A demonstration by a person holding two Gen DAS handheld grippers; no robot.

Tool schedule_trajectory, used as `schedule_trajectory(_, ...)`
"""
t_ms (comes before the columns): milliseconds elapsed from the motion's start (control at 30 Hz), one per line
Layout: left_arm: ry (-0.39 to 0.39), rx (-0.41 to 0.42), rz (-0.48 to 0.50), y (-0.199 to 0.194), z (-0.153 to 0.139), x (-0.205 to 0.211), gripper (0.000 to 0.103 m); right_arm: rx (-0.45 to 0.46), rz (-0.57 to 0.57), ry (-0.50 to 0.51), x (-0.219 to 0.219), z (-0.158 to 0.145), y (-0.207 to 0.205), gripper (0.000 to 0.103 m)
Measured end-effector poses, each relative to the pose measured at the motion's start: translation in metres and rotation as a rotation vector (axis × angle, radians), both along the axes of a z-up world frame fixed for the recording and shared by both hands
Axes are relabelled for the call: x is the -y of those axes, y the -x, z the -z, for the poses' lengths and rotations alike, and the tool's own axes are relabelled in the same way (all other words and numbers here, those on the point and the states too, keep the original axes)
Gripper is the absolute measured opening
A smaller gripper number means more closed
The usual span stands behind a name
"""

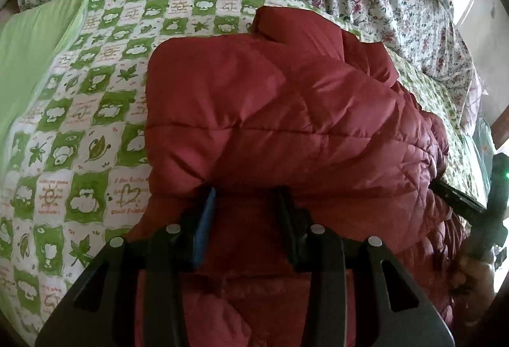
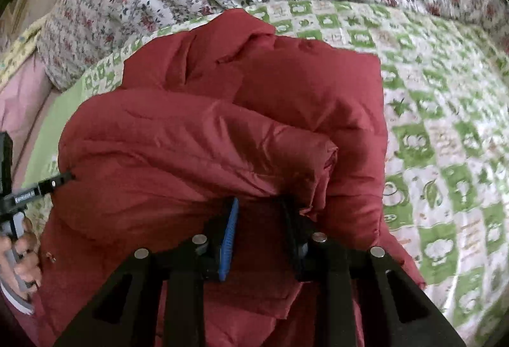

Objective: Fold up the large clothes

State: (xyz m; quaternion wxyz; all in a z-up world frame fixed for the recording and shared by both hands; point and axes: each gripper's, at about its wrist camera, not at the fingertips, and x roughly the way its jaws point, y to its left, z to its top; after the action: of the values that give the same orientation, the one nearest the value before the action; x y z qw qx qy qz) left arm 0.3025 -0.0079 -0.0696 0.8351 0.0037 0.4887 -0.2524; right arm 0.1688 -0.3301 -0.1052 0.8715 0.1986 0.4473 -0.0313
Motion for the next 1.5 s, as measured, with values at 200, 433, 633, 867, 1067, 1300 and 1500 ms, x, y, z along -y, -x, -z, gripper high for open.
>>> schedule_trajectory(200, -0.008, -0.003, -0.005, -0.002, 0.003, 0.0, 0.038, 0.005, -0.003, -0.002, 0.0, 0.001, 0.002, 0.026)
schedule_trajectory(433, -0.039, 0.01, -0.01, 0.002, -0.007, 0.002, 0.037, 0.008, 0.003, -0.03, 0.001, -0.009, 0.007, 0.03)
schedule_trajectory(633, -0.021, 0.011, -0.017, 0.018, -0.021, -0.012, 0.037, 0.039, -0.02, -0.059, -0.006, -0.042, 0.039, 0.049)
schedule_trajectory(867, 0.02, 0.011, -0.007, 0.054, -0.038, -0.033, 0.037, 0.059, -0.04, -0.097, -0.011, -0.066, 0.082, 0.054)
schedule_trajectory(1067, 0.052, 0.007, -0.01, 0.086, -0.049, -0.052, 0.037, 0.071, -0.025, -0.124, -0.009, -0.076, 0.118, 0.06)
schedule_trajectory(1300, 0.077, -0.022, -0.02, 0.124, -0.045, -0.076, 0.037, 0.077, 0.0, -0.156, -0.006, -0.082, 0.161, 0.066)
schedule_trajectory(1500, 0.082, -0.047, -0.043, 0.15, -0.038, -0.099, 0.037, 0.055, 0.023, -0.156, -0.005, -0.076, 0.198, 0.068)
